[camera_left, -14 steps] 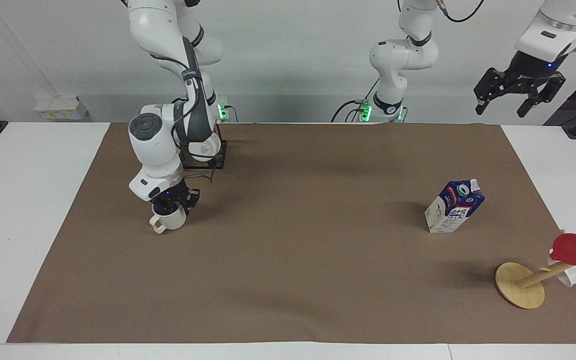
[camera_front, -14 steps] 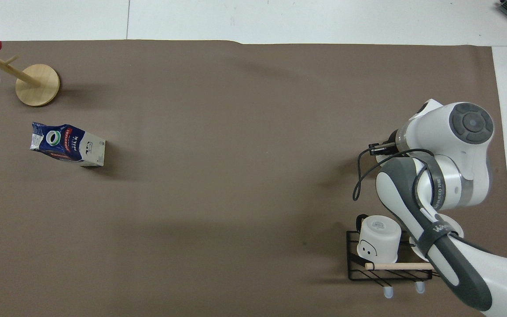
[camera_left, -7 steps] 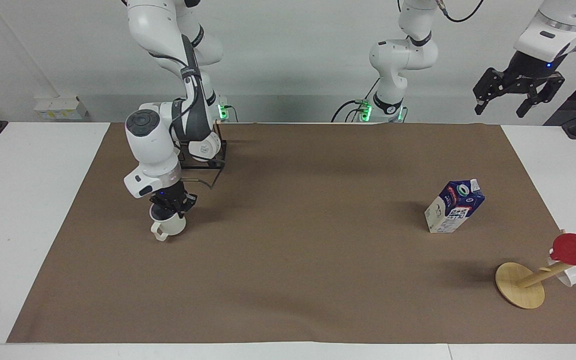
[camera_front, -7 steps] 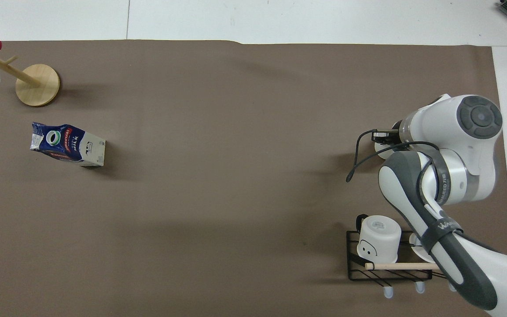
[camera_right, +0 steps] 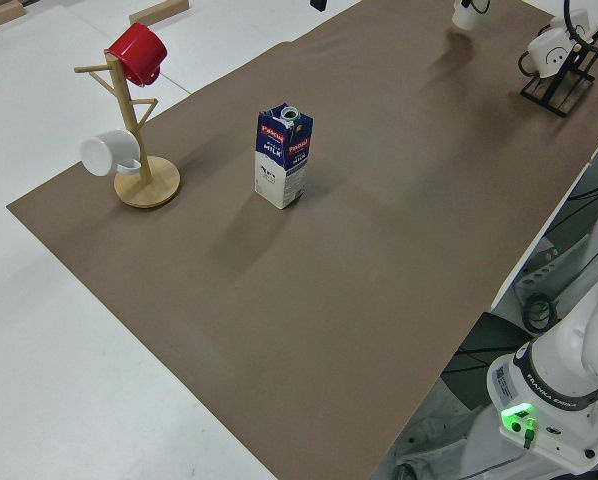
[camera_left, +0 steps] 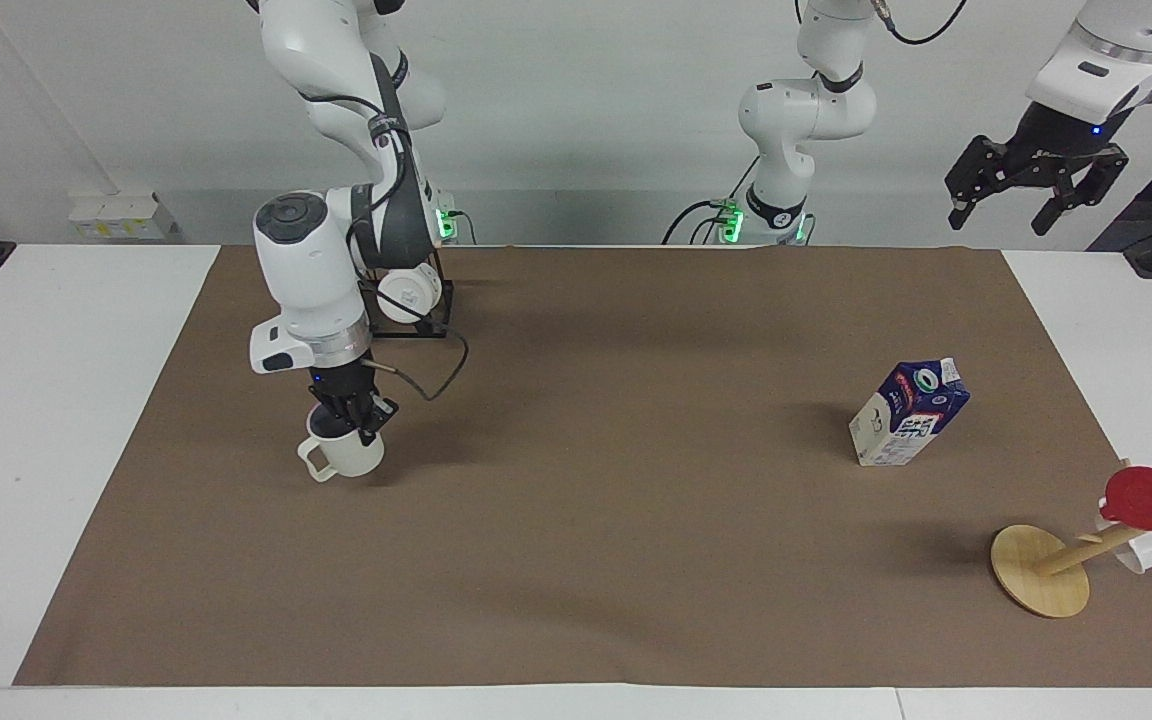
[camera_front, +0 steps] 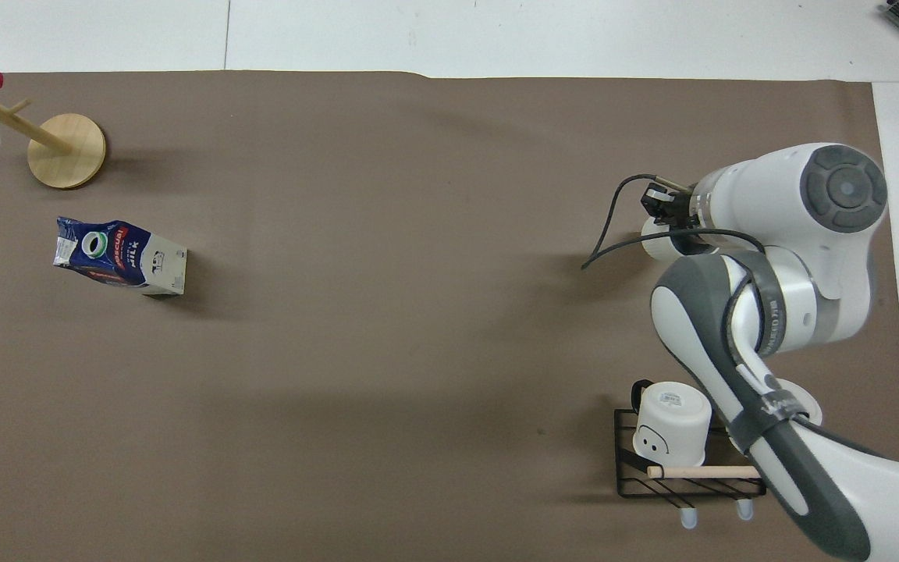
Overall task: Place cup and milk on table
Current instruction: 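Carry the white mug toward the table center with the right gripper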
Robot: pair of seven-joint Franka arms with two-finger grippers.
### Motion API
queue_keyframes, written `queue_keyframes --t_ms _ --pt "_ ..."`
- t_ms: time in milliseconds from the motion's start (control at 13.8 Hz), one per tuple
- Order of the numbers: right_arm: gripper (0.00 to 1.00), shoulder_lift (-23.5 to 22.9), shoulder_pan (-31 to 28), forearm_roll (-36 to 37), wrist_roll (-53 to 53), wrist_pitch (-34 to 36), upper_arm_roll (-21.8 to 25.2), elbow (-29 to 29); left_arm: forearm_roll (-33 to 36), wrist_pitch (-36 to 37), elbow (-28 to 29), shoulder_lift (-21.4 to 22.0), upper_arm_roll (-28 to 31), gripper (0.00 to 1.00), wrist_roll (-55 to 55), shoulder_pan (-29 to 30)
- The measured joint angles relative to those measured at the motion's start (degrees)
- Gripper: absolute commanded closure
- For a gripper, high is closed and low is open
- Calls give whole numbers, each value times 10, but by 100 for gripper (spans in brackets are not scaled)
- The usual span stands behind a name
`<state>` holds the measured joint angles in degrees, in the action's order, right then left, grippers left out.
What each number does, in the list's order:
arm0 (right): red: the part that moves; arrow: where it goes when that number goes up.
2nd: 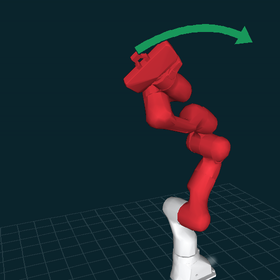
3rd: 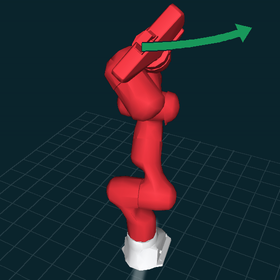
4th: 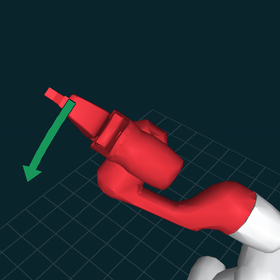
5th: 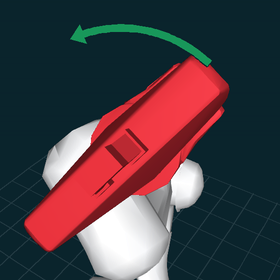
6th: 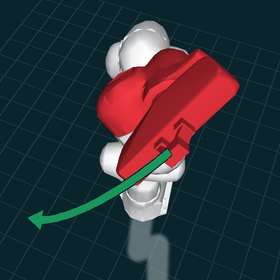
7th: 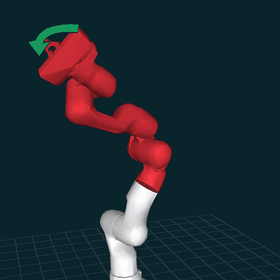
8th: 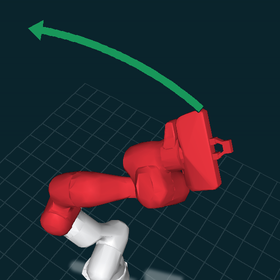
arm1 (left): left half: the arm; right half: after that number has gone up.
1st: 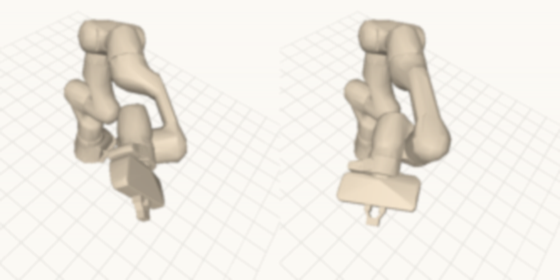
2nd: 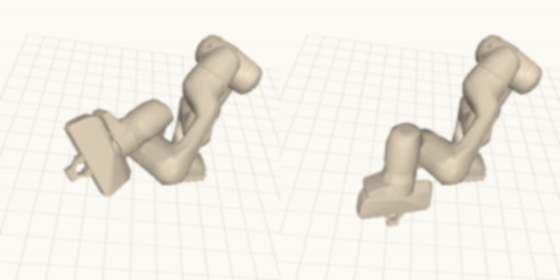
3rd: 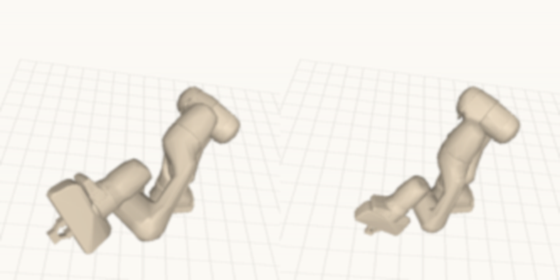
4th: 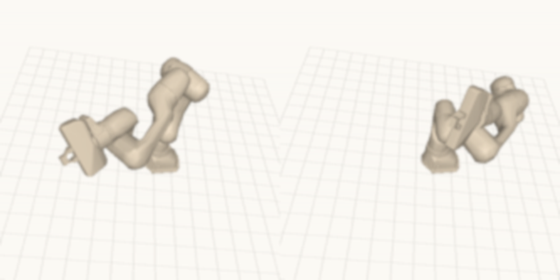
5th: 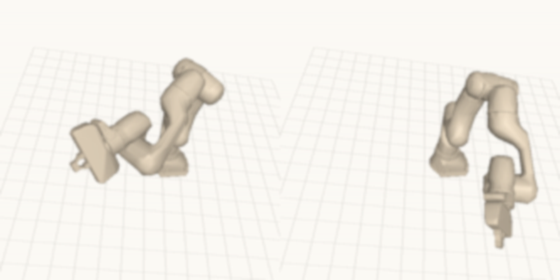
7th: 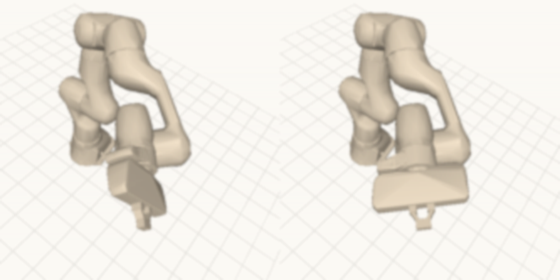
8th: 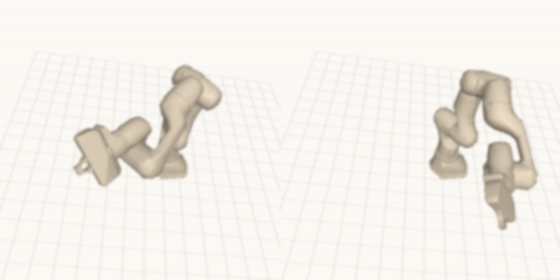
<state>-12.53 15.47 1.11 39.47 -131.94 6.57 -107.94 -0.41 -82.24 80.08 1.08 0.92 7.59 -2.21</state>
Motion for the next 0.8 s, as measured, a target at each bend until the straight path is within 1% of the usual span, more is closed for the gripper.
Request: queue_keyframes --t_ms 435,798 --pt "100 -18 104 0 172 32 -2 41 0 1 1 0 0 0 0 0" --pt "100 -42 174 1 255 33 -2 53 0 5 1 0 0 0 0 0"
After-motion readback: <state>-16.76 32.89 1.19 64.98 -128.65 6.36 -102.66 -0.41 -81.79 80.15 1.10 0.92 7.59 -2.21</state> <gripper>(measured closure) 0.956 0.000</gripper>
